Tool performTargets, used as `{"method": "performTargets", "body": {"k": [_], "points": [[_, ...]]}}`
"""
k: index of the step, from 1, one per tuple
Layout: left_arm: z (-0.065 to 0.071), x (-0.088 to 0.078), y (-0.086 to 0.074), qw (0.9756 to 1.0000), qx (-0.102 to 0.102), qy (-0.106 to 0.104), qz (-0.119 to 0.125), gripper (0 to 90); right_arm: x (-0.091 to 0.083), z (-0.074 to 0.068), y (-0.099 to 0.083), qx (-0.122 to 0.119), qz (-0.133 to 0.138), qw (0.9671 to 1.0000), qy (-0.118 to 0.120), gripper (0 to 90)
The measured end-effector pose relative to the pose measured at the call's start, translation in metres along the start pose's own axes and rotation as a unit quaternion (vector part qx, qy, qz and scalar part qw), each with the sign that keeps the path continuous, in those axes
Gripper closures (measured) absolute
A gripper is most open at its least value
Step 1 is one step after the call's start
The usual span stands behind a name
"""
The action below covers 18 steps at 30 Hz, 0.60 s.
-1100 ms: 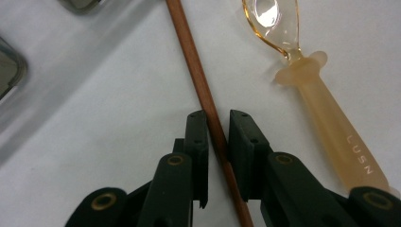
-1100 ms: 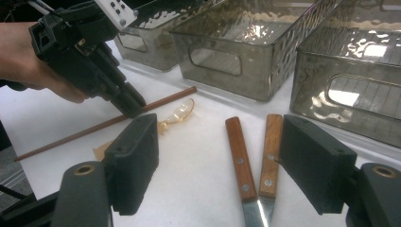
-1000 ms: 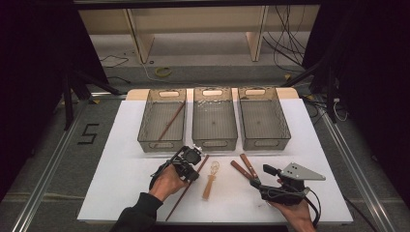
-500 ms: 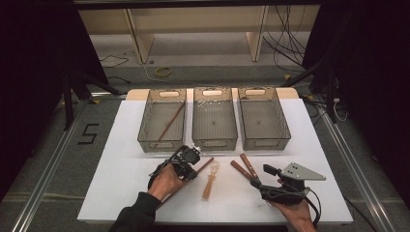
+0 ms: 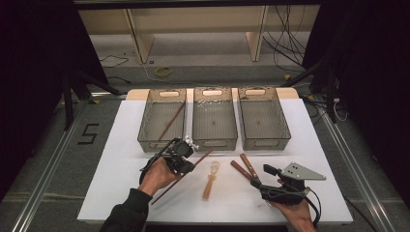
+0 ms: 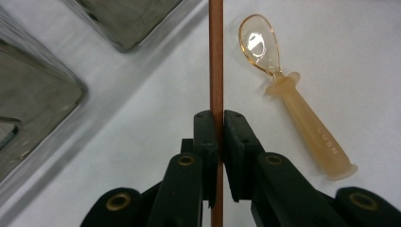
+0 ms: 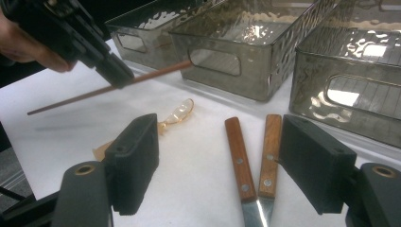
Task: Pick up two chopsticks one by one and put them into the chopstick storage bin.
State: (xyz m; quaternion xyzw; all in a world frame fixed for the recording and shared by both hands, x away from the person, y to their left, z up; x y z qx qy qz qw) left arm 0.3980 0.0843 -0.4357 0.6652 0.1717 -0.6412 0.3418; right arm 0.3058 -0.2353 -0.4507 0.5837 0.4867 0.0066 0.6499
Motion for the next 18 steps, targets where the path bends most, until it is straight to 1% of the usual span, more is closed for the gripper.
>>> {"method": "performTargets", "body": {"k": [1,4,9,11,15,18], "points": [[-0.001,-0.002,0.000,1.0000,-0.003,-0.002,0.007,83.6,0.000,0.000,0.000,-0.001,0.000,1.0000,0.000,30.5],[-0.005,-0.009,-0.001,0.9999,-0.002,-0.006,0.013,83.6,0.000,0.000,0.000,-0.001,0.000,1.0000,0.000,30.5],[-0.016,-0.022,-0.002,0.9994,-0.011,-0.004,0.033,83.7,0.000,0.001,0.000,0.000,0.000,1.0000,0.000,30.5],[-0.020,-0.027,-0.002,0.9992,-0.012,-0.001,0.038,83.6,0.000,0.001,0.000,0.000,0.001,1.0000,0.000,30.5],[-0.031,-0.038,-0.001,0.9984,-0.019,0.003,0.054,83.6,0.000,0.000,0.000,0.000,0.001,1.0000,0.000,30.5],[-0.038,-0.047,0.000,0.9972,-0.025,0.005,0.071,83.6,0.000,0.001,0.000,0.001,0.002,1.0000,0.000,30.5]]}}
Point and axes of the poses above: each handheld gripper's, and its own axes: x roughly forward along the jaws, y roughly out of its top, z roughly to its right, the point moved 1 cm from there along x, roughly forward along the jaws, and after that the axes turned 14 degrees about -z, right-handed, at the moved point
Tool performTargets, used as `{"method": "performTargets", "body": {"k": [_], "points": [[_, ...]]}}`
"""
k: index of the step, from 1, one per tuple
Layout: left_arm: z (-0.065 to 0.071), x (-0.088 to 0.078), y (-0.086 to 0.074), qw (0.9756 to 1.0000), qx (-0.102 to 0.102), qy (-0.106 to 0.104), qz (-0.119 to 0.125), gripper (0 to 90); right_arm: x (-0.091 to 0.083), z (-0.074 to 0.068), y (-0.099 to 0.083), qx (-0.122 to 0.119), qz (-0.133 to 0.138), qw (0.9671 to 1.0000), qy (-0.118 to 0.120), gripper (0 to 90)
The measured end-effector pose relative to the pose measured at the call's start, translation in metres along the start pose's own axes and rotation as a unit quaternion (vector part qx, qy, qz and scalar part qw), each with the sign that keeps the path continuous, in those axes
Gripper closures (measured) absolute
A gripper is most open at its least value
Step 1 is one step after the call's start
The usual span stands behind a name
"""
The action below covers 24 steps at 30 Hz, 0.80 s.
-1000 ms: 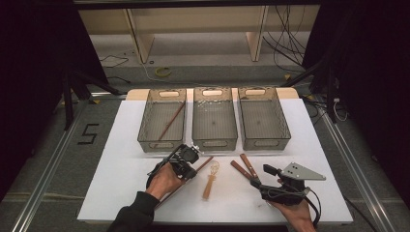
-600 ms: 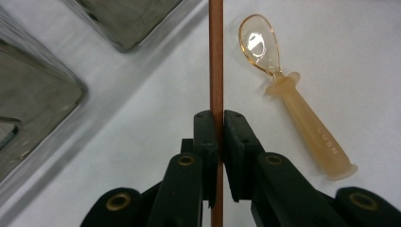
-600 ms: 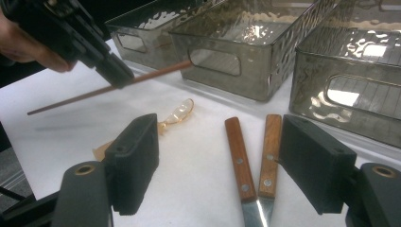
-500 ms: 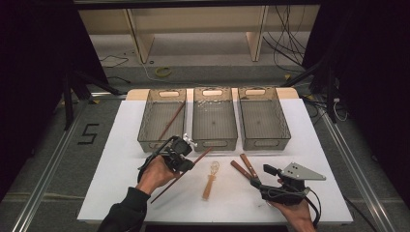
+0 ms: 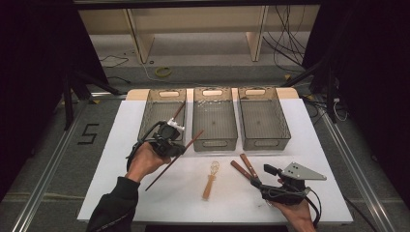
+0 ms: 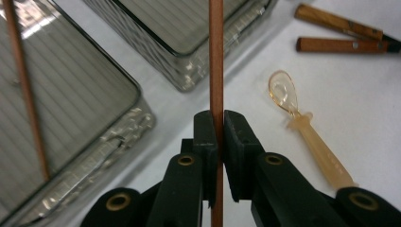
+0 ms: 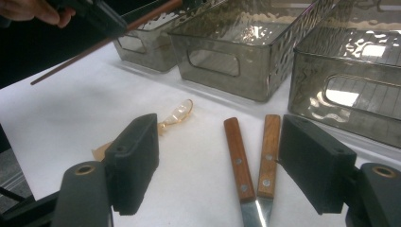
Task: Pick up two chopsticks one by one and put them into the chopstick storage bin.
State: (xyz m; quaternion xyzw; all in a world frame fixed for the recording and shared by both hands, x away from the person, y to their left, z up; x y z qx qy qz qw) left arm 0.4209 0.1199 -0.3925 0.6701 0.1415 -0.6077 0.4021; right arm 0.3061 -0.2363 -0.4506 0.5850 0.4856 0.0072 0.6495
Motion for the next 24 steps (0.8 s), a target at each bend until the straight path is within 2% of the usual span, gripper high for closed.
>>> {"method": "performTargets", "body": {"k": [12,19,24], "points": [[-0.030,-0.026,0.005,0.9982,-0.030,0.012,0.051,83.6,0.000,0.000,0.000,0.001,0.001,1.0000,0.001,30.5],[-0.041,-0.031,0.006,0.9970,-0.044,0.015,0.062,83.6,0.000,0.000,0.000,0.002,0.001,1.0000,0.001,30.5],[-0.047,-0.031,0.009,0.9968,-0.047,0.017,0.062,83.7,0.000,0.000,0.000,0.001,0.000,1.0000,0.001,30.5]]}}
Point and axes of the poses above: each handheld gripper's, and its own axes: x roughly forward along the jaws, y roughly out of its top, z roughly to its right, the point moved 1 cm from there along x, roughly forward along the jaws, and after that the axes turned 14 degrees about -z, right-handed, at the moved point
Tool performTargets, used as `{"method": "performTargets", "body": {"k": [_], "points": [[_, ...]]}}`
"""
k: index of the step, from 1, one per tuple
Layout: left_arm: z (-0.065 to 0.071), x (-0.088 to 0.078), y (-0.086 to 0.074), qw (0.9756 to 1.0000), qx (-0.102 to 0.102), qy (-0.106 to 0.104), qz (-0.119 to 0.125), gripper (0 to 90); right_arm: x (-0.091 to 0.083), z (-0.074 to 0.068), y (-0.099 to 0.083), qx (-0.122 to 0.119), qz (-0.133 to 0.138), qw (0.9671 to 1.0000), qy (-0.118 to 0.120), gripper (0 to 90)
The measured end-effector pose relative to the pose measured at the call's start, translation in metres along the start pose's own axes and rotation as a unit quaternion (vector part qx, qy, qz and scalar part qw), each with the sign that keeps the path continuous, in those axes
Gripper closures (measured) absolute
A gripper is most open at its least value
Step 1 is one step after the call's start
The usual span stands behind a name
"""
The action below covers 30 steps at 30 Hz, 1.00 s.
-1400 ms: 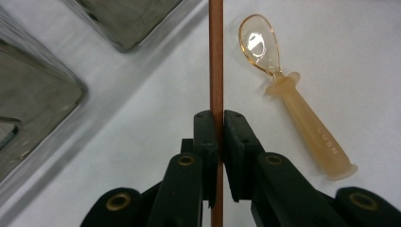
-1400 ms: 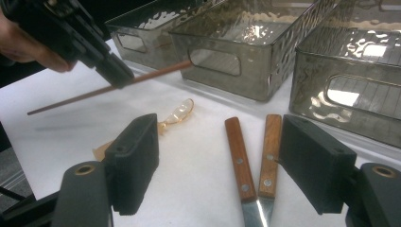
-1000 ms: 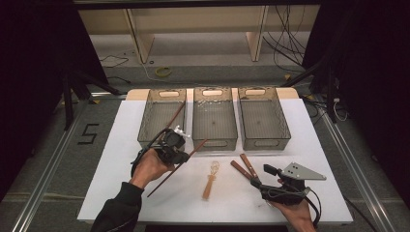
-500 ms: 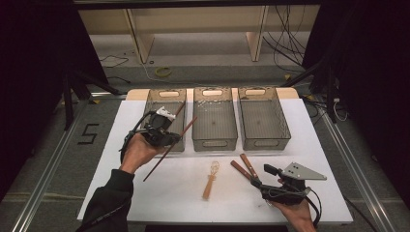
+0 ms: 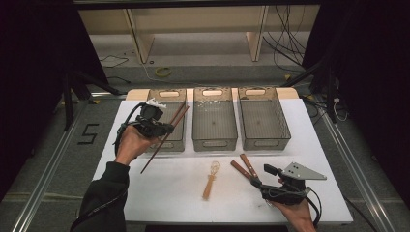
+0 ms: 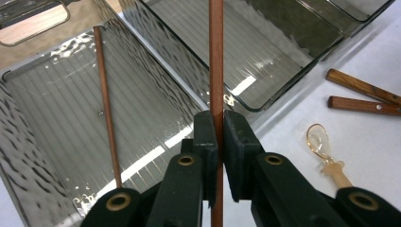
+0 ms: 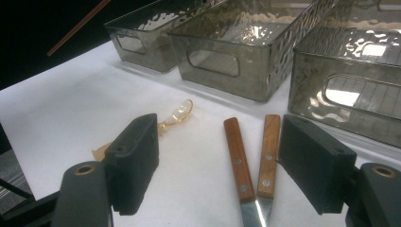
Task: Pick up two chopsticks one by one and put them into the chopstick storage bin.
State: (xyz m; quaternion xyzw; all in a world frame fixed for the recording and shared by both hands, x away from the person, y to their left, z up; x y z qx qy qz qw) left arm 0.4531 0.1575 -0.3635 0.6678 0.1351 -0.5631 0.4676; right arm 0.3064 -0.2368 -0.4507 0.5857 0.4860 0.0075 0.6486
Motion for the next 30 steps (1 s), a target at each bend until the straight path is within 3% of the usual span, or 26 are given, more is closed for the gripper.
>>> {"method": "performTargets", "body": {"k": [12,20,30], "points": [[-0.021,-0.005,0.015,0.9996,-0.018,0.013,0.015,83.7,0.000,0.001,0.000,0.000,0.000,1.0000,0.000,30.4],[-0.034,-0.013,0.033,0.9987,-0.006,0.034,0.037,83.7,0.000,0.001,0.000,0.000,0.000,1.0000,0.001,30.4],[-0.048,-0.016,0.054,0.9973,-0.003,0.060,0.043,83.7,0.001,0.001,0.000,0.000,-0.001,1.0000,0.003,30.4]]}}
Point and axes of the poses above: each handheld gripper's, and its own axes: x roughly forward along the jaws, y roughly out of its top, z roughly to its right, the point moved 1 cm from there along x, roughly forward along the jaws, and after that the axes turned 14 degrees about -z, right-handed, at the moved point
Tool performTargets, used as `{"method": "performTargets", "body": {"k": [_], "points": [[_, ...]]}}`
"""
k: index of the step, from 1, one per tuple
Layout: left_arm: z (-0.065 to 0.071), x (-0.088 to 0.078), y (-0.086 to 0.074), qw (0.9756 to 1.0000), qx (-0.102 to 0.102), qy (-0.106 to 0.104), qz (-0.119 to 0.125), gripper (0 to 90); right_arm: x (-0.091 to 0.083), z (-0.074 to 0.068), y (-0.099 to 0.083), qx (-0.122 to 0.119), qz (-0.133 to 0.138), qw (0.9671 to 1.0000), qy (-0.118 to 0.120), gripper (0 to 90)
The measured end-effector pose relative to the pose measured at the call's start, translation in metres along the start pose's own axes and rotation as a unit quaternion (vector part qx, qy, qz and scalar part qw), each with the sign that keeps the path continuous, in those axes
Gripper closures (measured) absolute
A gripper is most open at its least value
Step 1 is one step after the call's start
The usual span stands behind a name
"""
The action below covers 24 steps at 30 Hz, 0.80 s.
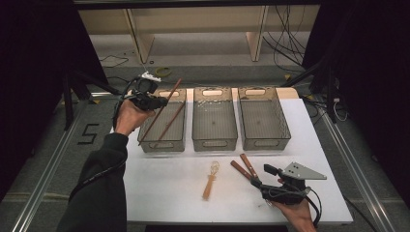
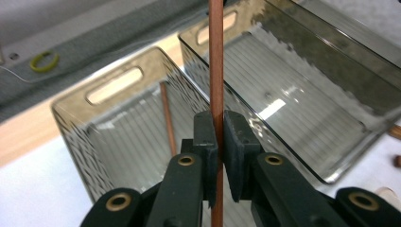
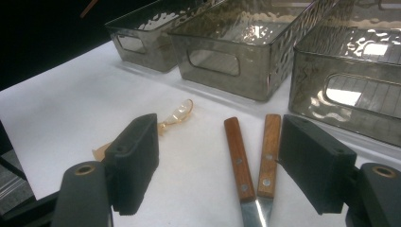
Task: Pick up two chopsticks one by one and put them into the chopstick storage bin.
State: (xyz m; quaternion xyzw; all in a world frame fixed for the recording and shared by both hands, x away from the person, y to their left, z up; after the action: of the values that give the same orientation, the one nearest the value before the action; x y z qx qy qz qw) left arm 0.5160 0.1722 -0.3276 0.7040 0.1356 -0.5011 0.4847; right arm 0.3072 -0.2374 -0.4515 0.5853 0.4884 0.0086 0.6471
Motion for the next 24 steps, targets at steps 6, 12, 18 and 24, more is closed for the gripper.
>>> {"method": "performTargets", "body": {"k": [6,12,18,24], "points": [[-0.010,0.008,0.010,0.9998,-0.008,0.002,0.018,83.6,0.001,0.000,0.000,0.000,-0.001,1.0000,0.001,30.4],[-0.021,0.012,0.011,0.9994,-0.018,0.007,0.029,83.7,0.001,0.001,0.000,0.000,-0.001,1.0000,0.003,30.4],[-0.030,0.018,0.005,0.9986,-0.031,0.013,0.042,83.6,0.002,0.001,-0.001,0.001,-0.002,1.0000,0.004,30.4],[-0.033,0.028,-0.002,0.9983,-0.035,0.012,0.044,83.6,0.002,0.000,0.000,0.001,-0.003,1.0000,0.004,30.4]]}}
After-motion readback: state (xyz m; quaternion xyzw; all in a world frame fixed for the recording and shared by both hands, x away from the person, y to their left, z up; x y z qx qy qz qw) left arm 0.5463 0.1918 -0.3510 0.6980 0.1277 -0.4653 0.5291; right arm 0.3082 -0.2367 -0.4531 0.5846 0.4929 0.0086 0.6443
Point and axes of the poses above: each handheld gripper's, and its own axes: x roughly forward along the jaws, y roughly out of its top, z roughly to its right, the point moved 1 cm from there along x, roughly forward along the jaws, and after that the axes turned 14 degrees about -z, right-handed, at the moved point
